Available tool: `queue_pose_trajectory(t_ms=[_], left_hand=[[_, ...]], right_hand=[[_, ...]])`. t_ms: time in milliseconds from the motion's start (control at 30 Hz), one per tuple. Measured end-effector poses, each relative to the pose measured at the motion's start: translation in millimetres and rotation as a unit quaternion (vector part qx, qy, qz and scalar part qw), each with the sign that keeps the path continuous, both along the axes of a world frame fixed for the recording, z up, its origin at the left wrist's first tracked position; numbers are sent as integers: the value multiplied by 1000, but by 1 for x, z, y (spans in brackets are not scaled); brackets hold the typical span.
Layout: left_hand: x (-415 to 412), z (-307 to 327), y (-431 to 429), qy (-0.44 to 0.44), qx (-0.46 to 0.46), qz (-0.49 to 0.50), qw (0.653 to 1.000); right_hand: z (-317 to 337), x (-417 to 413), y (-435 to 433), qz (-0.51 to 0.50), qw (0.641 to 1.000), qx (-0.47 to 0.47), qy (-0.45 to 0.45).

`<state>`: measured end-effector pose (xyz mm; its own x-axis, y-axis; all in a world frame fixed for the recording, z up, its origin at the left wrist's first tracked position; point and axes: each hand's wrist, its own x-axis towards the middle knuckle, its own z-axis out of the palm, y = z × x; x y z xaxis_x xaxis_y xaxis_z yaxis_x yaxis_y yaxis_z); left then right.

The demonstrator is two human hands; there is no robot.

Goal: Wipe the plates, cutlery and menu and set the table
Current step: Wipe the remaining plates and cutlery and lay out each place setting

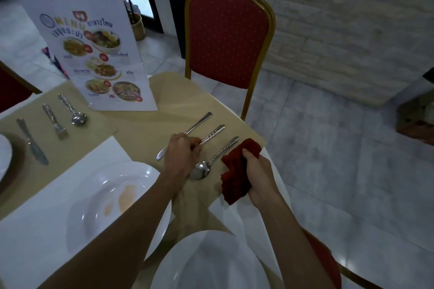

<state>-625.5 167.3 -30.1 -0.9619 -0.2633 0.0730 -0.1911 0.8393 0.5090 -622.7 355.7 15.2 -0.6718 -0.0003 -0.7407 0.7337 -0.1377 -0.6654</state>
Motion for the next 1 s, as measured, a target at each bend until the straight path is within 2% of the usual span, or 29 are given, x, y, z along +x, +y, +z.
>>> queue_pose_trajectory(t_ms=[233,367,500,633,867,1000], left_hand=[[0,0,-1,14,22,-3,1000],[3,-6,-3,11,21,33,999],[19,0,12,16,14,4,1000],[51,11,9,53,47,69,995],[114,37,-14,44,73,125,988],[157,43,-50,35,88,239,966]], right_hand=[[-1,7,-4,7,1000,10,3],[4,9,-1,12,1000,-2,-2],[5,15,5,-4,1000,-19,-6],[5,24,13,-16,998,-55,-6],[18,63,-28,93,995,-38,15],[34,79,-55,169,983,-27,68]])
